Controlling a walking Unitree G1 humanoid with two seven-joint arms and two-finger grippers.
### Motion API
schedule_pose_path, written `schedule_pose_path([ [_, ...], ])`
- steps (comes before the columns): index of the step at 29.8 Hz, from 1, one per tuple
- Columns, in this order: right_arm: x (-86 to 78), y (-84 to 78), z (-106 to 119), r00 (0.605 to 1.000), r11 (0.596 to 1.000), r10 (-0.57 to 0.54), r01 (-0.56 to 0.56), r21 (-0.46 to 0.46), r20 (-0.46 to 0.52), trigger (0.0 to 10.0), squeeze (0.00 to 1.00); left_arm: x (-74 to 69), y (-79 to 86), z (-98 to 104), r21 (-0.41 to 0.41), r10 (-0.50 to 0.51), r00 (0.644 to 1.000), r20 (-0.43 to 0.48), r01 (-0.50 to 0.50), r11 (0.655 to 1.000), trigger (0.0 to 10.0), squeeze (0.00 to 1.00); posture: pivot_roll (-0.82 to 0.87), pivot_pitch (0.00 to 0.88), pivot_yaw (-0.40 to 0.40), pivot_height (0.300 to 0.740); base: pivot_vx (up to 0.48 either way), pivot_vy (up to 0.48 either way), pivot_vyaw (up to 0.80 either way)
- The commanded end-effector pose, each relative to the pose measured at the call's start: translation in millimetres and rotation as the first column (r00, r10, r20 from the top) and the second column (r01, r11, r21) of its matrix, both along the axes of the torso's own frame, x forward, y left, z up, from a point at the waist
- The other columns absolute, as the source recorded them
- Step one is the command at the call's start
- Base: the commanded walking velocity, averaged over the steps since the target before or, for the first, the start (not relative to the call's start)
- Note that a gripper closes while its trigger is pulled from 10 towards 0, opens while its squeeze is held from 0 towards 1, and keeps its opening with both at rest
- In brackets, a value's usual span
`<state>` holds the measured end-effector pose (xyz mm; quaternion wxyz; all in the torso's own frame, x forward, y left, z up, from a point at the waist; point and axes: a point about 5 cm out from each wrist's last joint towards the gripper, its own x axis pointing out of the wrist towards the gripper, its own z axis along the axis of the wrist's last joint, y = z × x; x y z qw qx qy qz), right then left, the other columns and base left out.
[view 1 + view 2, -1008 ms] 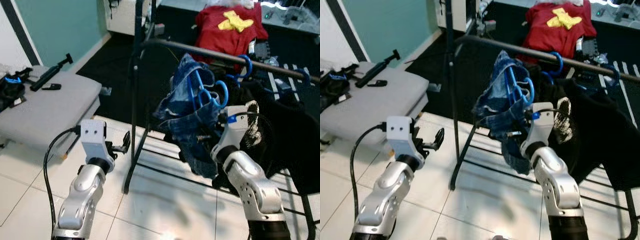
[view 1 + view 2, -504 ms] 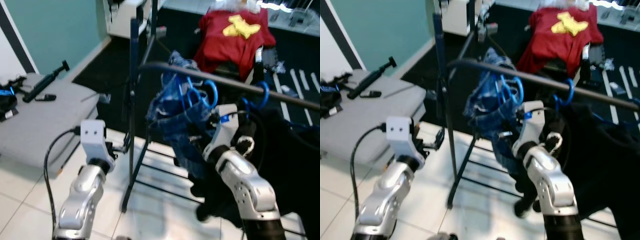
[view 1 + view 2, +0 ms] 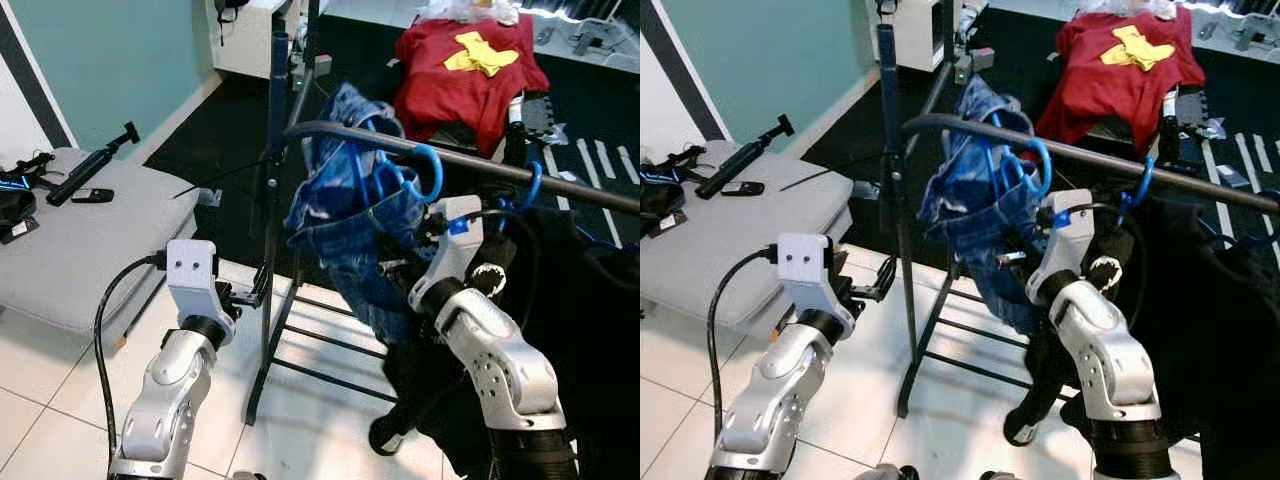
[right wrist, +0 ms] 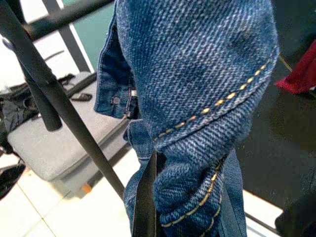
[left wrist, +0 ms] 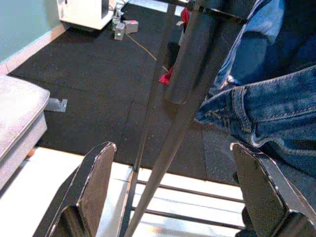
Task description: Hang hanger
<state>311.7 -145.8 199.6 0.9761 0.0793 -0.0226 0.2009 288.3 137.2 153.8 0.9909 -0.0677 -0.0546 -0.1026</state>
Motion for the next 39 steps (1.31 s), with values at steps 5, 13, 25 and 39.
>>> schedule_pose_path([
  [5,-0.2,-10.3,30,0.988,0.999,-0.028,0.023,0.035,0.149,10.0,0.00,-2.1,-2.1,-7,-0.015,-0.017,1.000,-0.022,0.017,1.000,10.0,0.00,0.01,0.169,-0.064,0.740,0.000,0.000,0.00],
  [13,22.1,-44.5,11,0.959,0.957,-0.284,0.284,-0.059,0.013,10.0,0.00,-2.2,-3.4,-8,-0.014,-0.024,0.999,-0.032,0.024,1.000,10.0,0.00,0.01,0.170,-0.063,0.740,0.000,0.000,0.00],
  [25,41.4,-50.2,1,0.944,0.944,-0.319,0.308,-0.116,-0.084,10.0,0.00,-2.1,-3.1,-9,-0.007,-0.024,0.999,-0.034,0.023,1.000,10.0,0.00,0.02,0.169,-0.064,0.740,0.000,0.000,0.00],
  [39,24.1,-32.7,-20,0.968,0.975,-0.211,0.201,-0.090,-0.132,10.0,1.00,-3.1,0.6,-11,-0.001,-0.008,0.999,-0.048,0.008,1.000,10.0,0.00,0.01,0.178,-0.065,0.740,0.000,0.000,0.00],
])
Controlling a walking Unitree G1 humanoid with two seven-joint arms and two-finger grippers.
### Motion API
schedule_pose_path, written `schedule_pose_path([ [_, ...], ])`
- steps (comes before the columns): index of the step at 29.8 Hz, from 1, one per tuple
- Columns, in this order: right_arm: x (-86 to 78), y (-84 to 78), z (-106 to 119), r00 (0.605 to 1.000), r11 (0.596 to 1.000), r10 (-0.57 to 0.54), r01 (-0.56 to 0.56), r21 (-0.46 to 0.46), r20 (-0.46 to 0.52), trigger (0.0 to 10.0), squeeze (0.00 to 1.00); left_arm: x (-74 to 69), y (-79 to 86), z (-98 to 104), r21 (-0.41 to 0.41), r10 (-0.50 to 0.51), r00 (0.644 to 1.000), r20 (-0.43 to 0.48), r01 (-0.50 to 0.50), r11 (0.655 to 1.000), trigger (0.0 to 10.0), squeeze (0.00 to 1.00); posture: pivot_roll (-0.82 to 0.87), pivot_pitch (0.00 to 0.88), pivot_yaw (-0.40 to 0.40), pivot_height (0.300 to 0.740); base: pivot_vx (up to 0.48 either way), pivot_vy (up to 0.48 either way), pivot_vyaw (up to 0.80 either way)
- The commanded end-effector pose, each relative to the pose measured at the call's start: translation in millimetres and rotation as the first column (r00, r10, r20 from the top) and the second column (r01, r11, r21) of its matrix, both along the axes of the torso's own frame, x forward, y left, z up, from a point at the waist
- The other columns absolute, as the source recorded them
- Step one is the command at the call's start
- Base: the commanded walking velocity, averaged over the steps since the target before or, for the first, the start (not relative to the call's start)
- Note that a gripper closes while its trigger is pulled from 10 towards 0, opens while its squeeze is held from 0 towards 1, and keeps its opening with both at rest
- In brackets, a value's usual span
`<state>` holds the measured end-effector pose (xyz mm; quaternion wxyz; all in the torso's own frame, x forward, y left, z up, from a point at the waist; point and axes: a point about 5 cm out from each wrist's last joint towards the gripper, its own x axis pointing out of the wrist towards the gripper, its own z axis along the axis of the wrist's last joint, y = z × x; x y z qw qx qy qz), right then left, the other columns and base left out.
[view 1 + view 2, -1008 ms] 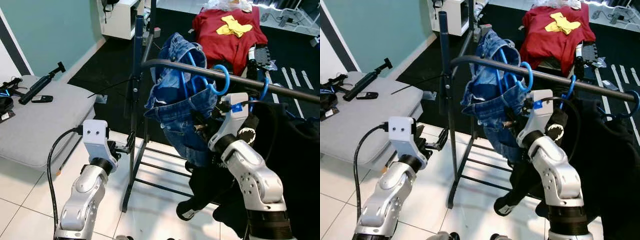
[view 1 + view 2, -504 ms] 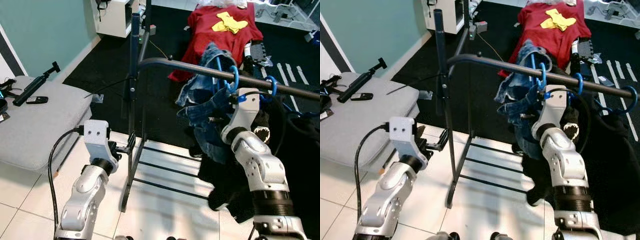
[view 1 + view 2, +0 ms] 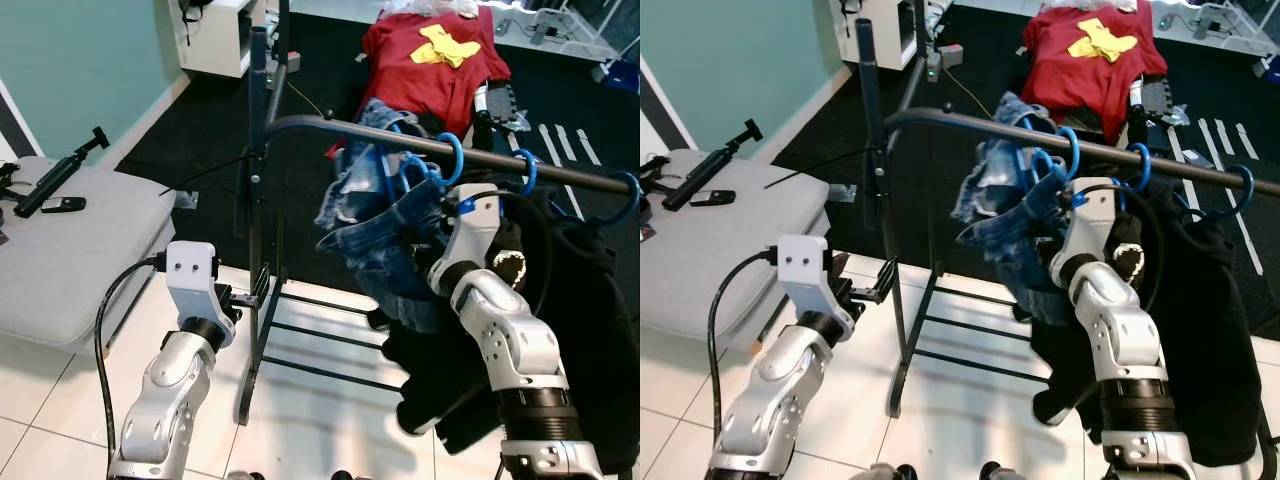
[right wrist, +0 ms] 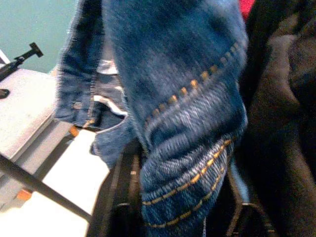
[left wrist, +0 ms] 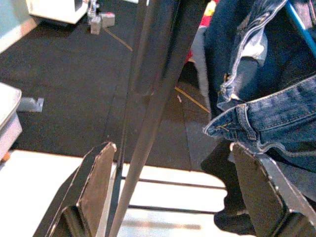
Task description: Hang hanger
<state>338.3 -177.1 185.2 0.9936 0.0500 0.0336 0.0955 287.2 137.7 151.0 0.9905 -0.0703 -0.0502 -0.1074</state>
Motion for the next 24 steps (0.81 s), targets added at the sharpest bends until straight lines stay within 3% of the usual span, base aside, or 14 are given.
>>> schedule_pose_path([
  [1,-7.9,-1.2,-9,1.000,1.000,-0.005,0.005,0.008,-0.016,10.0,1.00,-1.9,3.0,-10,0.005,0.018,0.999,-0.051,-0.018,1.000,10.0,0.00,0.01,0.178,-0.065,0.740,0.000,0.000,0.00],
  [3,-7.9,-1.2,-9,1.000,1.000,-0.005,0.005,0.008,-0.016,10.0,1.00,-1.9,3.0,-10,0.005,0.018,0.999,-0.051,-0.018,1.000,10.0,0.00,0.01,0.178,-0.065,0.740,0.000,0.000,0.00],
  [4,-18.0,1.8,-9,0.999,0.999,0.010,-0.008,-0.031,0.044,10.0,1.00,-1.7,7.4,-14,-0.015,0.045,0.996,-0.081,-0.046,0.999,10.0,0.00,0.01,0.186,-0.067,0.740,0.000,0.000,0.00],
  [6,-18.0,1.8,-9,0.999,0.999,0.010,-0.008,-0.031,0.044,10.0,1.00,-1.7,7.4,-14,-0.015,0.045,0.996,-0.081,-0.046,0.999,10.0,0.00,0.01,0.186,-0.067,0.740,0.000,0.000,0.00],
  [7,-28.3,11.4,-5,0.992,0.998,0.035,-0.029,-0.050,0.121,10.0,1.00,-1.8,10.1,-17,-0.031,0.068,0.992,-0.110,-0.072,0.997,10.0,0.00,0.00,0.190,-0.063,0.740,0.000,0.000,0.00],
  [9,-28.3,11.4,-5,0.992,0.998,0.035,-0.029,-0.050,0.121,10.0,1.00,-1.8,10.1,-17,-0.031,0.068,0.992,-0.110,-0.072,0.997,10.0,0.00,0.00,0.190,-0.063,0.740,0.000,0.000,0.00],
  [11,-44.8,37.5,6,0.965,0.994,0.093,-0.076,-0.079,0.247,10.0,1.00,-2.2,11.6,-20,-0.049,0.088,0.987,-0.135,-0.095,0.994,10.0,0.00,0.00,0.189,-0.063,0.740,0.000,0.000,0.00],
  [13,-44.8,37.5,6,0.965,0.994,0.093,-0.076,-0.079,0.247,10.0,1.00,-2.2,11.6,-20,-0.049,0.088,0.987,-0.135,-0.095,0.994,10.0,0.00,0.00,0.189,-0.063,0.740,0.000,0.000,0.00],
  [14,-50.9,49.0,10,0.948,0.991,0.130,-0.112,-0.079,0.290,10.0,0.00,-2.2,11.2,-20,-0.050,0.089,0.987,-0.135,-0.097,0.994,10.0,0.00,0.00,0.188,-0.064,0.740,0.000,0.000,0.00],
  [18,-58.9,55.3,21,0.920,0.987,0.157,-0.162,-0.017,0.360,10.0,0.00,-2.4,11.2,-20,-0.047,0.091,0.987,-0.131,-0.098,0.994,10.0,0.00,-0.01,0.188,-0.067,0.740,0.000,0.000,0.00],
  [24,-64.7,54.7,21,0.918,0.984,0.164,-0.178,0.006,0.362,10.0,0.00,-3.0,10.9,-20,-0.039,0.091,0.988,-0.128,-0.096,0.995,10.0,0.00,-0.01,0.187,-0.068,0.740,0.000,0.000,0.00],
])
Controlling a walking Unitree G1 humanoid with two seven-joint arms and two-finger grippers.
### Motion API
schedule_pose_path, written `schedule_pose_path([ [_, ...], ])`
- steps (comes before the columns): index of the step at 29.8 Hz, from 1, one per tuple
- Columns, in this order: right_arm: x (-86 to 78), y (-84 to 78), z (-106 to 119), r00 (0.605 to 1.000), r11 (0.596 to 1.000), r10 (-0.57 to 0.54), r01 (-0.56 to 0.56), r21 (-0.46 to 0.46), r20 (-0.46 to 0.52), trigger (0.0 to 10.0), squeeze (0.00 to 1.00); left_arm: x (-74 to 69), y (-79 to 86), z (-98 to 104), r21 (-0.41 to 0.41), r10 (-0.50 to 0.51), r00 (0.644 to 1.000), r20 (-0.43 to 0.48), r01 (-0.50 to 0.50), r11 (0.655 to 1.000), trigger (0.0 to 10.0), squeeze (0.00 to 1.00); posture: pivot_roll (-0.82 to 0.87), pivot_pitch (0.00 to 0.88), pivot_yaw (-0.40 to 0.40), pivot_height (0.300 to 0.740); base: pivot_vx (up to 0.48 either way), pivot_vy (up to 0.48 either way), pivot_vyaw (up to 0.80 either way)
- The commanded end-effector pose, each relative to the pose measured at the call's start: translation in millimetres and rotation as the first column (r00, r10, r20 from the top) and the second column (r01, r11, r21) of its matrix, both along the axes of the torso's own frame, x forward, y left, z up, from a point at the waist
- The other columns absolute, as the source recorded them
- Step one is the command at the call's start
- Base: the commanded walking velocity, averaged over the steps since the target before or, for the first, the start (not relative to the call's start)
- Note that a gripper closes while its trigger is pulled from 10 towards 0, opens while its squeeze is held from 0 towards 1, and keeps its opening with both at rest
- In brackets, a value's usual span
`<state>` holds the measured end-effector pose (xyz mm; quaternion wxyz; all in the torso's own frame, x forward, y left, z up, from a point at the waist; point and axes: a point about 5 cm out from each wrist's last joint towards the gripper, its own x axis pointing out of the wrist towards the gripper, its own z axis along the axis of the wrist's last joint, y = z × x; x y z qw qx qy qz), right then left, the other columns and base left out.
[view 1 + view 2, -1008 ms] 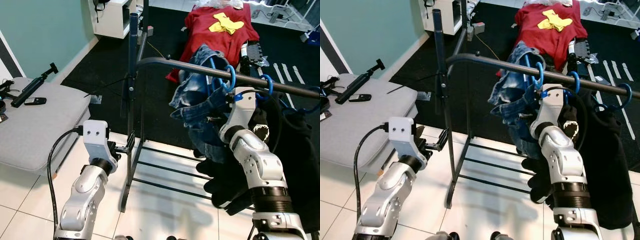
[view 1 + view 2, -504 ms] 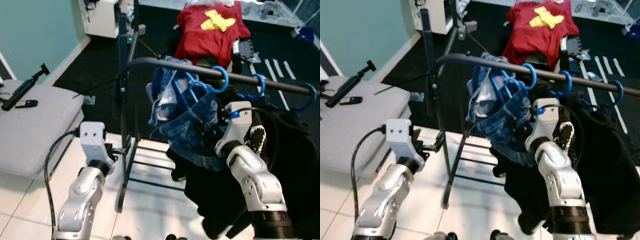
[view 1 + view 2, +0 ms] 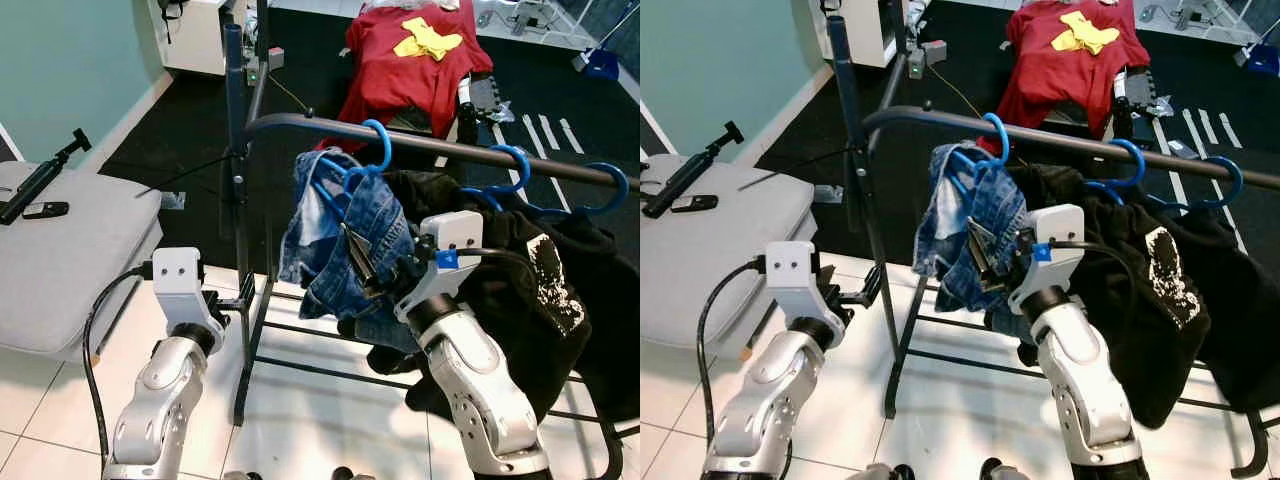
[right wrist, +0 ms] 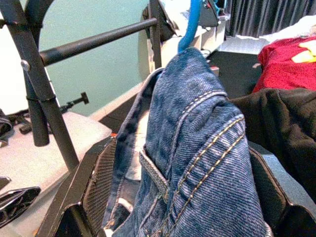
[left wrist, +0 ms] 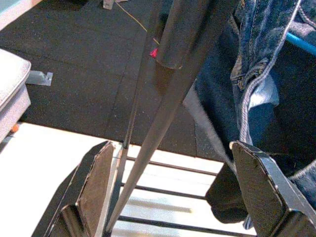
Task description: Hang hanger
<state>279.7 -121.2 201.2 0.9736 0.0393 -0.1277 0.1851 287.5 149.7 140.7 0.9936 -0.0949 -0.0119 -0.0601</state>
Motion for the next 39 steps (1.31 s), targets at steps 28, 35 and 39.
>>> schedule_pose_path([
  [28,-15.6,-13.1,-7,0.993,1.000,-0.006,0.007,0.001,-0.116,10.0,0.00,-13.9,-5.8,-15,0.054,-0.077,0.995,-0.066,0.081,0.995,10.0,0.00,-0.01,0.185,-0.068,0.740,-0.111,0.000,0.00],
  [35,-16.1,-13.9,-10,0.988,0.999,-0.011,0.006,-0.036,-0.153,10.0,0.00,-16.1,-4.6,-17,0.054,-0.079,0.994,-0.074,0.083,0.995,10.0,0.00,-0.01,0.181,-0.072,0.740,-0.327,0.000,0.00],
  [39,-15.3,-18.3,-15,0.984,0.998,-0.031,0.020,-0.058,-0.178,10.0,0.00,-16.6,-2.0,-18,0.055,-0.071,0.994,-0.078,0.075,0.996,10.0,0.00,-0.01,0.181,-0.072,0.740,-0.327,0.000,0.00],
])
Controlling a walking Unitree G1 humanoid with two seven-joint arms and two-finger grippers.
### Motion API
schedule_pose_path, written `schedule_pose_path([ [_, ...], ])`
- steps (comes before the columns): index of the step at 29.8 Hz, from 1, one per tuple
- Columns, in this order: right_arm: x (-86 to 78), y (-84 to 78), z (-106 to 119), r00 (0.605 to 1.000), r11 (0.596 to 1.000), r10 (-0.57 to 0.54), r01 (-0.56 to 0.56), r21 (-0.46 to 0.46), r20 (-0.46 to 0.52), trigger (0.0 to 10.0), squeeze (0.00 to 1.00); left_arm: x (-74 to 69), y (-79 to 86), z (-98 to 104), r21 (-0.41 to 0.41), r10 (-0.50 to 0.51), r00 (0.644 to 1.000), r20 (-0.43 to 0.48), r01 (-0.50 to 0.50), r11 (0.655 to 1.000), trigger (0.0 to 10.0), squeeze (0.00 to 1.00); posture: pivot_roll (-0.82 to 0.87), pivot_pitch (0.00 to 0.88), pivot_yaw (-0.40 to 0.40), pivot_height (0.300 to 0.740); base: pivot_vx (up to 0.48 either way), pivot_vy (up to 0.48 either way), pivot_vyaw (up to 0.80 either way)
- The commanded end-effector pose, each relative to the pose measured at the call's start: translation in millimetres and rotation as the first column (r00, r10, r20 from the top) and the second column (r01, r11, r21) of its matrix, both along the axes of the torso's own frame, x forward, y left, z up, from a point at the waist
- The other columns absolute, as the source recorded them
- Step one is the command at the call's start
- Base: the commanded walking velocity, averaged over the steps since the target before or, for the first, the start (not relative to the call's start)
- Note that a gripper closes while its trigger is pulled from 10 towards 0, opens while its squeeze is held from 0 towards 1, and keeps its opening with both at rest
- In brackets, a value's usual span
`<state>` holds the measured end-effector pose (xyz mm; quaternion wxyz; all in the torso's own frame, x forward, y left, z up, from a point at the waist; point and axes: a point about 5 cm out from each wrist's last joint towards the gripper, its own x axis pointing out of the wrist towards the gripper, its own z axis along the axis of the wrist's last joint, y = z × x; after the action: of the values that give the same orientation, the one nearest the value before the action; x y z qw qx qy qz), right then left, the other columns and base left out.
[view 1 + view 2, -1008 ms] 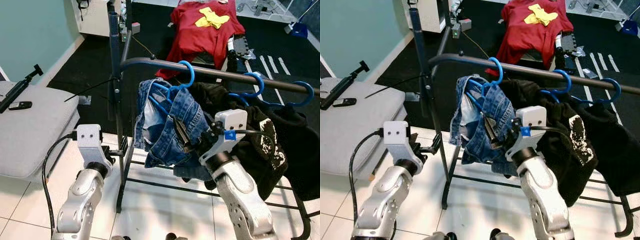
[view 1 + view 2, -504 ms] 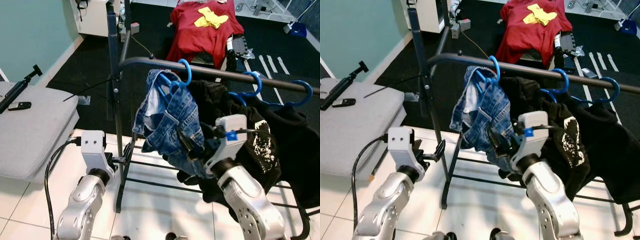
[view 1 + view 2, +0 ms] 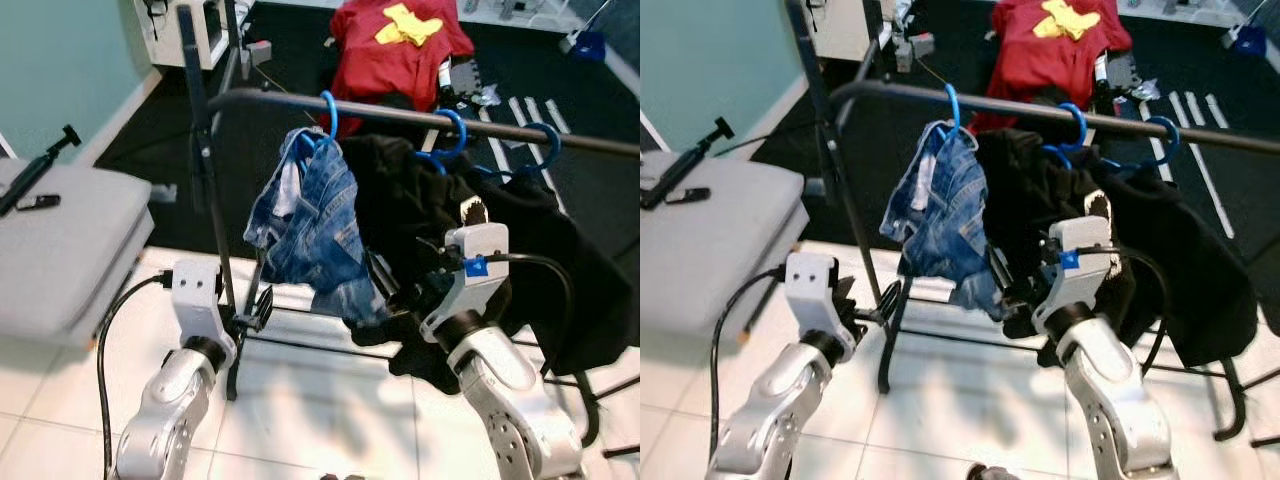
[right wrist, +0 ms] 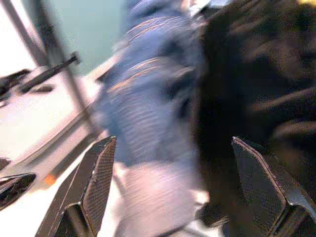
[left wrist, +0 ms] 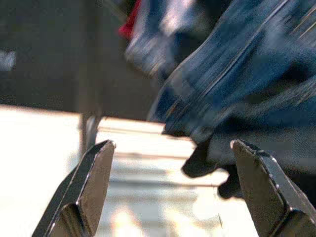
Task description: Hang hanger
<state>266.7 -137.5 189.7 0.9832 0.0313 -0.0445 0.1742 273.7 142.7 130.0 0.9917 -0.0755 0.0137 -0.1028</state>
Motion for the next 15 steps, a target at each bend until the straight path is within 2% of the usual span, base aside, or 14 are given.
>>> schedule_pose_path([
  [1,-2.3,-4.7,-6,1.000,1.000,-0.013,0.012,-0.023,-0.023,10.0,0.00,-3.2,6.6,-8,0.019,0.021,0.999,-0.037,-0.021,1.000,10.0,0.00,-0.01,0.183,-0.072,0.740,-0.326,0.000,0.00],
  [4,-2.4,-6.4,-7,0.999,0.999,-0.018,0.017,-0.031,-0.026,10.0,0.00,-3.5,7.7,-9,0.020,0.024,0.999,-0.038,-0.023,1.000,10.0,0.00,-0.01,0.183,-0.072,0.740,-0.326,0.000,0.00],
  [7,-4.7,-22.8,-23,0.996,0.993,-0.071,0.066,-0.097,-0.057,10.0,0.00,-5.0,18.6,-17,0.041,0.061,0.996,-0.061,-0.058,0.997,10.0,0.00,-0.01,0.189,-0.070,0.740,-0.326,0.000,0.00],
  [9,-4.7,-22.8,-23,0.996,0.993,-0.071,0.066,-0.097,-0.057,10.0,0.00,-5.0,18.6,-17,0.041,0.061,0.996,-0.061,-0.058,0.997,10.0,0.00,-0.01,0.189,-0.070,0.740,-0.326,0.000,0.00],
  [12,-6.1,-34.9,-33,0.991,0.987,-0.113,0.103,-0.125,-0.077,10.0,0.00,-6.0,25.6,-21,0.057,0.082,0.994,-0.074,-0.078,0.995,10.0,0.00,-0.01,0.190,-0.070,0.740,-0.326,0.000,0.00],
  [15,-6.9,-39.7,-37,0.988,0.984,-0.129,0.116,-0.135,-0.088,10.0,0.00,-6.7,28.8,-24,0.064,0.091,0.992,-0.082,-0.086,0.994,10.0,0.00,-0.01,0.191,-0.067,0.740,-0.325,0.000,0.00],
])
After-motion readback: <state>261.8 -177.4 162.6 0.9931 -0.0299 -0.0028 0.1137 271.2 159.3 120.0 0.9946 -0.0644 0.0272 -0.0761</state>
